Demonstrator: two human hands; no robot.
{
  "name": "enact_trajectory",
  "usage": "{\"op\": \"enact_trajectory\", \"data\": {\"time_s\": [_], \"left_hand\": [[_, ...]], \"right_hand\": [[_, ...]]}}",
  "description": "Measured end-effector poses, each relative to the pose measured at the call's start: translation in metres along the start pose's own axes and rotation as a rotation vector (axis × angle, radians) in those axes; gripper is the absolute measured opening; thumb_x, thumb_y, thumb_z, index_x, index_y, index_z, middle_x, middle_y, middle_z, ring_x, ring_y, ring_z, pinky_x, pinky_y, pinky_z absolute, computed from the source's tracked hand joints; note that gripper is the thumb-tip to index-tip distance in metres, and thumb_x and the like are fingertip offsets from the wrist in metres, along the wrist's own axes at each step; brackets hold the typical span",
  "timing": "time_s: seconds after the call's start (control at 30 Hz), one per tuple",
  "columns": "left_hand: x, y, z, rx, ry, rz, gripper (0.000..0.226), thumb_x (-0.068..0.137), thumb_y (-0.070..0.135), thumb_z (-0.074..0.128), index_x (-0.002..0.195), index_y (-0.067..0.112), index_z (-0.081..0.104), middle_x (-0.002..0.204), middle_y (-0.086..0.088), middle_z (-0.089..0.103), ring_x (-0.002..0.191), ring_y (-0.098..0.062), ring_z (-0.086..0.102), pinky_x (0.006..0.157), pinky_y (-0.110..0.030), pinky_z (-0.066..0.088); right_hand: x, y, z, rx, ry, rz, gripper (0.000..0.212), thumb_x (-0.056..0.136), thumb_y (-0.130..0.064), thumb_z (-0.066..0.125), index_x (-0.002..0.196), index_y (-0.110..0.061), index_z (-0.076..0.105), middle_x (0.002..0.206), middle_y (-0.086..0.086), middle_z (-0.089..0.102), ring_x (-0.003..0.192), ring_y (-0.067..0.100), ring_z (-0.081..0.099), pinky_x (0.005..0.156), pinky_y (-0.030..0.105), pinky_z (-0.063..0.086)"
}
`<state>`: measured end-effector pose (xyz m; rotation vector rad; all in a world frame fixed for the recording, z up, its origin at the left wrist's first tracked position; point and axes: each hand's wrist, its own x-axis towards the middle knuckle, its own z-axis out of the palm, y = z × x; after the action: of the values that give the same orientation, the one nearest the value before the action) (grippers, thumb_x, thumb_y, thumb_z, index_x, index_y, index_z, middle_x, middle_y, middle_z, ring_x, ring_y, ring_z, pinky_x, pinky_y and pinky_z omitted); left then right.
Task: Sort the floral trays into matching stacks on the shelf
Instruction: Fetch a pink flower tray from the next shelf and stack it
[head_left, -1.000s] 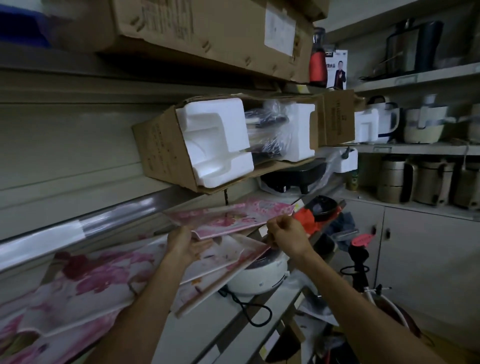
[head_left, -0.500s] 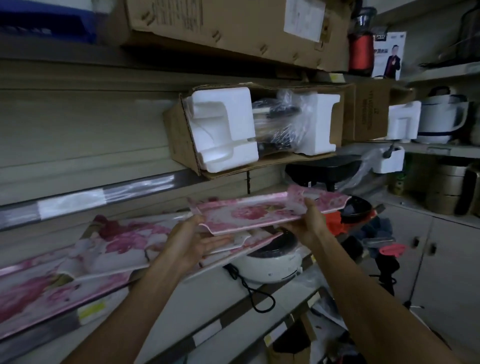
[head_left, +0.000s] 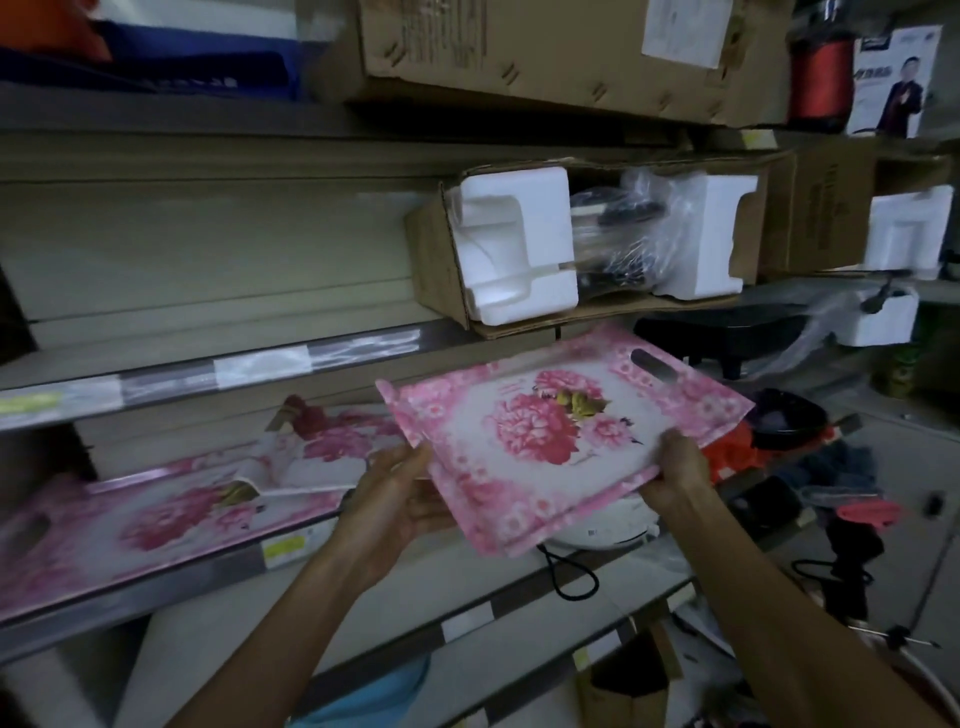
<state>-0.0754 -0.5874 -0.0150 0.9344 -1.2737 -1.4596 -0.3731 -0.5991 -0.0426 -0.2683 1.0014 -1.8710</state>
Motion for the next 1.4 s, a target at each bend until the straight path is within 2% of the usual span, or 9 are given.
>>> {"op": "enact_trajectory", "data": {"time_s": [0.27,0.4,0.57,0.7,0.83,0.97,1.07,1.17,1.4], "left_hand": [[-0.027,0.007,-0.098,0.221,0.376,0.173,0.038,0.096,0.03,0.057,0.128,0.011,0.051,0.111,-0.012,0.066,0.089,-0.027,0.07,0.074,-0.038,0.057],[-0.052,0.018,-0.125,0.411,0.302,0.106,0.014,0.096,0.027,0.058,0.098,0.015,0.066,0.102,-0.012,0.073,0.081,-0.028,0.073,0.082,-0.044,0.057],[-0.086,0.012,-0.153,0.615,0.166,0.062,0.029,0.097,0.038,0.055,0.081,0.02,0.071,0.079,0.0,0.075,0.07,-0.013,0.069,0.075,-0.036,0.054],[-0.122,-0.003,-0.174,0.565,0.102,-0.008,0.027,0.091,0.057,0.05,0.103,0.041,0.068,0.1,0.02,0.07,0.093,0.0,0.066,0.086,-0.023,0.051],[-0.16,-0.02,-0.2,0.407,0.136,-0.065,0.057,0.08,0.071,0.057,0.107,0.025,0.076,0.109,0.004,0.076,0.103,-0.02,0.071,0.1,-0.046,0.051],[-0.198,-0.029,-0.228,0.452,0.294,-0.05,0.047,0.093,0.055,0.051,0.098,0.017,0.078,0.099,-0.003,0.077,0.096,-0.027,0.072,0.093,-0.044,0.055],[-0.228,-0.031,-0.254,0.483,0.42,-0.043,0.053,0.093,0.055,0.051,0.096,0.008,0.076,0.096,-0.016,0.075,0.093,-0.035,0.07,0.083,-0.043,0.056],[-0.263,-0.031,-0.279,0.463,0.468,-0.059,0.054,0.089,0.062,0.051,0.1,0.015,0.075,0.096,-0.006,0.077,0.092,-0.029,0.072,0.087,-0.045,0.055],[-0.352,-0.035,-0.343,0.435,0.616,-0.046,0.068,0.081,0.076,0.05,0.099,0.015,0.075,0.095,-0.003,0.077,0.089,-0.028,0.072,0.088,-0.052,0.056]], "right_hand": [[-0.012,0.03,-0.016,-0.232,-0.019,-0.011,0.039,0.097,-0.027,0.055,0.128,-0.003,0.054,0.118,0.018,0.068,0.102,0.036,0.07,0.09,0.055,0.055],[-0.05,0.051,-0.006,-0.275,-0.128,-0.006,0.032,0.099,-0.029,0.051,0.12,-0.006,0.057,0.115,0.017,0.068,0.103,0.037,0.067,0.089,0.054,0.054],[-0.102,0.08,0.011,-0.297,-0.273,0.004,0.045,0.087,-0.041,0.064,0.116,-0.008,0.06,0.122,0.018,0.065,0.108,0.037,0.065,0.092,0.051,0.054],[-0.138,0.104,0.022,-0.309,-0.362,0.038,0.03,0.098,-0.033,0.052,0.112,-0.008,0.061,0.113,0.016,0.069,0.094,0.032,0.071,0.069,0.04,0.062],[-0.171,0.127,0.034,-0.395,-0.398,0.051,0.033,0.099,-0.035,0.051,0.11,-0.007,0.064,0.11,0.015,0.072,0.1,0.034,0.07,0.079,0.042,0.06],[-0.206,0.153,0.052,-0.387,-0.48,0.106,0.034,0.1,-0.033,0.049,0.115,-0.007,0.064,0.104,0.01,0.075,0.089,0.024,0.074,0.066,0.034,0.063],[-0.228,0.179,0.068,-0.423,-0.497,0.11,0.038,0.099,-0.037,0.049,0.121,-0.009,0.062,0.115,0.012,0.071,0.099,0.026,0.071,0.077,0.035,0.061],[-0.248,0.205,0.083,-0.435,-0.527,0.166,0.044,0.095,-0.043,0.056,0.123,-0.01,0.063,0.12,0.013,0.07,0.108,0.032,0.068,0.099,0.049,0.051],[-0.313,0.265,0.133,-0.512,-0.666,0.223,0.048,0.093,-0.049,0.056,0.124,-0.014,0.064,0.118,0.01,0.071,0.108,0.031,0.068,0.101,0.051,0.048]]}}
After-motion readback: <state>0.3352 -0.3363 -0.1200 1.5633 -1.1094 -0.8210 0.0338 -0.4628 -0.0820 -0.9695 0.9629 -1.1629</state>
